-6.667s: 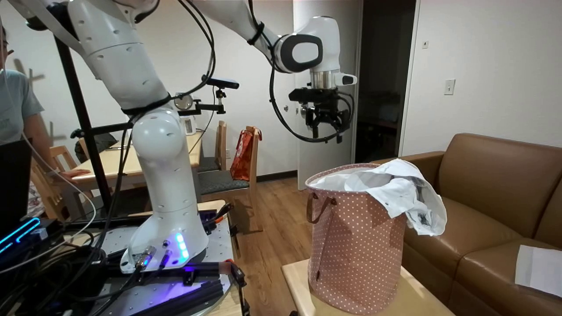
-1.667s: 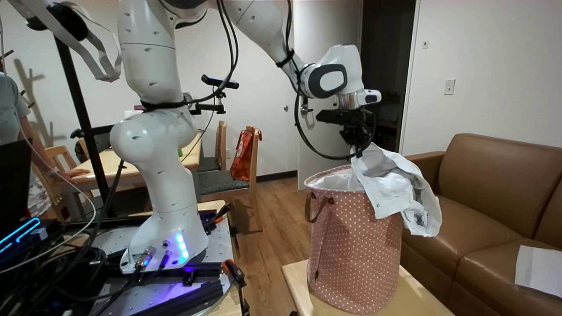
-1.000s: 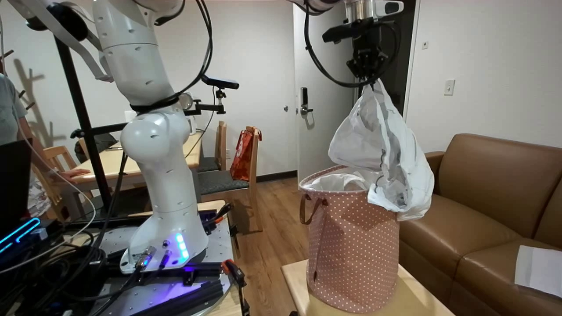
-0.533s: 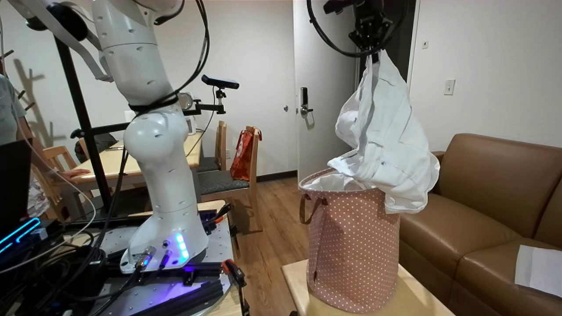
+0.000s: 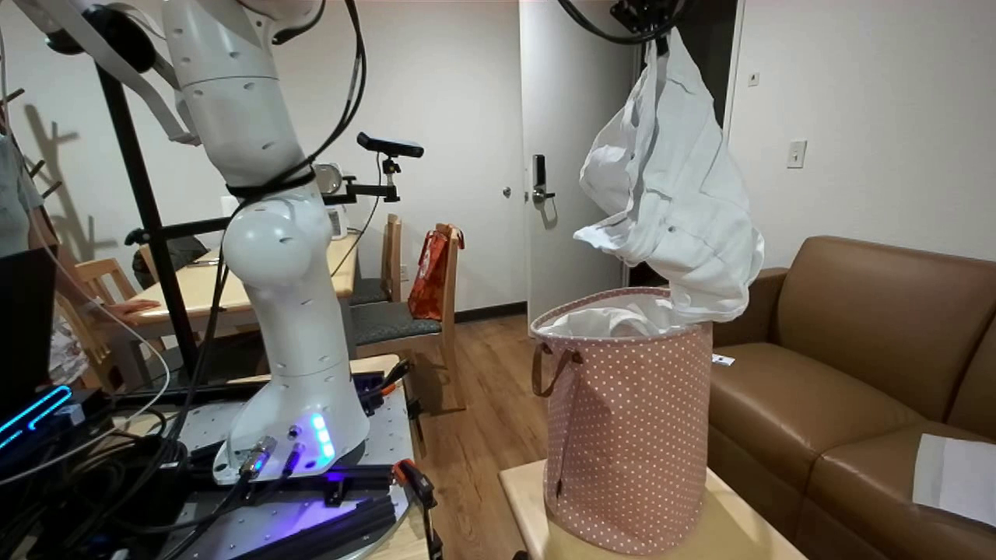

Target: Put the white pair of shorts in the laundry bag

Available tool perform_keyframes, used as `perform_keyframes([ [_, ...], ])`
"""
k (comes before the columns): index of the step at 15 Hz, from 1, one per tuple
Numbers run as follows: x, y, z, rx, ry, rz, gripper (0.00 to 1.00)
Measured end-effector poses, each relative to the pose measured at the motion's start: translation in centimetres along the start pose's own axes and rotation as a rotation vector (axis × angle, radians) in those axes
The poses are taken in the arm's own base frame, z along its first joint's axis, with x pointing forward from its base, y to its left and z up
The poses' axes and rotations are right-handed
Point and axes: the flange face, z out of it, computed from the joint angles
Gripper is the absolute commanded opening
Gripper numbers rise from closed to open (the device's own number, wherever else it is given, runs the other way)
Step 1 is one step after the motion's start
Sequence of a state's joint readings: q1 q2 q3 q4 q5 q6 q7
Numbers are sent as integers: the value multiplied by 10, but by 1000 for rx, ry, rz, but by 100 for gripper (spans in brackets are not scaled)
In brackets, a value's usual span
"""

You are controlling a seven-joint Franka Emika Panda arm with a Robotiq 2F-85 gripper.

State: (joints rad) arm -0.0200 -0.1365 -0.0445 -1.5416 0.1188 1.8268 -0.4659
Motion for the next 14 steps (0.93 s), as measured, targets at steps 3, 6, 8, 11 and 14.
perform_keyframes([
  [3, 5, -6, -24, 1, 20, -16, 1],
  [6, 7, -16, -37, 18, 6, -44, 1],
  [8, 4, -24, -33, 45, -33, -65, 1],
  [11, 0, -37, -20, 109, -92, -105, 1],
  [14, -6, -50, 1, 192, -128, -144, 1],
])
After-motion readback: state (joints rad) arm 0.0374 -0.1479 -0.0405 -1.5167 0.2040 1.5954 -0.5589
